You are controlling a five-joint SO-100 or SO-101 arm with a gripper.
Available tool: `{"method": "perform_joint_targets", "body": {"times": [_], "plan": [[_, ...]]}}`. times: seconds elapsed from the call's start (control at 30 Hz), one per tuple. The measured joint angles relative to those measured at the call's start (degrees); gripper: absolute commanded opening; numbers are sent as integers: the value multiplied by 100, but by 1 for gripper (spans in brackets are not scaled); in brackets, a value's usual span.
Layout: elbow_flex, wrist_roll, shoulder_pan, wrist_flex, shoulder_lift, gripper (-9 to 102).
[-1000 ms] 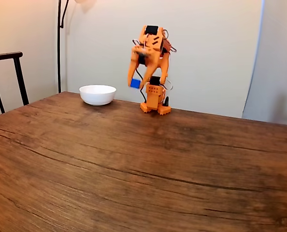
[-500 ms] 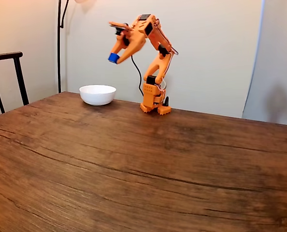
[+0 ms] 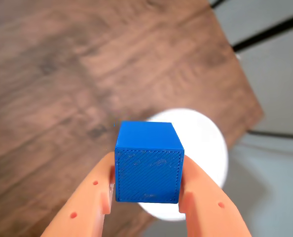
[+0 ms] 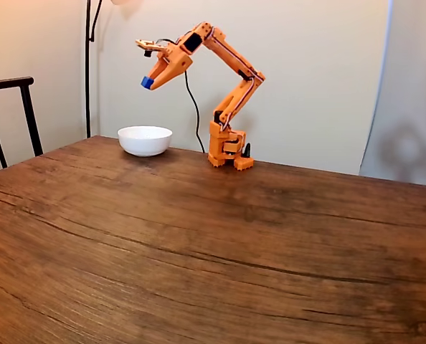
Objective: Grasp the cube and drop it in the bowl
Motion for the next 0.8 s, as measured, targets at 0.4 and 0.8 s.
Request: {"method": "perform_joint_targets", "body": {"times": [0.4,0.8], "plan": [[650,905,1907,70,0,9],[1934,1310,2874,-1187,0,9]]}}
